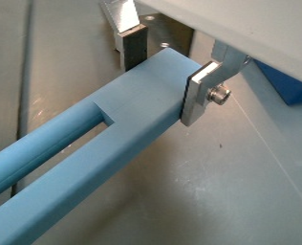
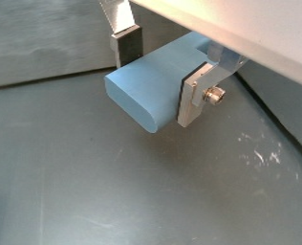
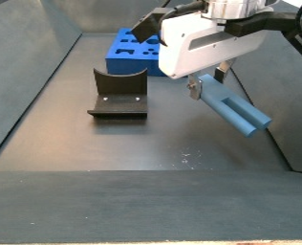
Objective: Pick up the square-circle object. Move up. Rotate the square-circle object. Place the square-circle object on the fixture. Regrasp the square-circle object. Move to above the board. Insert the square-circle object.
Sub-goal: Rotate the square-circle object.
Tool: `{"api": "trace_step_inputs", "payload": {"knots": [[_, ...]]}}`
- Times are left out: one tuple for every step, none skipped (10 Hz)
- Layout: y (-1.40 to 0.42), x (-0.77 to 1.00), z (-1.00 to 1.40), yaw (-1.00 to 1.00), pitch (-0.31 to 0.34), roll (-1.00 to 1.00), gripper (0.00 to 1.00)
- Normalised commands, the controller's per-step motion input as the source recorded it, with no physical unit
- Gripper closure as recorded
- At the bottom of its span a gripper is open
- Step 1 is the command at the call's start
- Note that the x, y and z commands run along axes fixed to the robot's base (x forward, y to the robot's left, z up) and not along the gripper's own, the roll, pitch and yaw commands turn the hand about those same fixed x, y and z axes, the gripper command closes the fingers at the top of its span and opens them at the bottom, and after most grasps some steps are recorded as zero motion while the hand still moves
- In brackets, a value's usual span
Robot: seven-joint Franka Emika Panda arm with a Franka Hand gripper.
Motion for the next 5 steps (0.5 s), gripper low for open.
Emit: {"api": "trace_step_inputs", "payload": {"knots": [[0.02, 0.03, -0.03, -1.0, 0.006, -0.02, 1.0], [0.02, 0.03, -0.03, -1.0, 0.007, -0.02, 1.0], [0.02, 0.03, -0.03, -1.0, 0.008, -0.02, 1.0], [0.02, 0.03, -0.03, -1.0, 0.01, -0.03, 1.0], [0.02, 0.03, -0.03, -0.88, 0.011, -0.04, 1.0]]}}
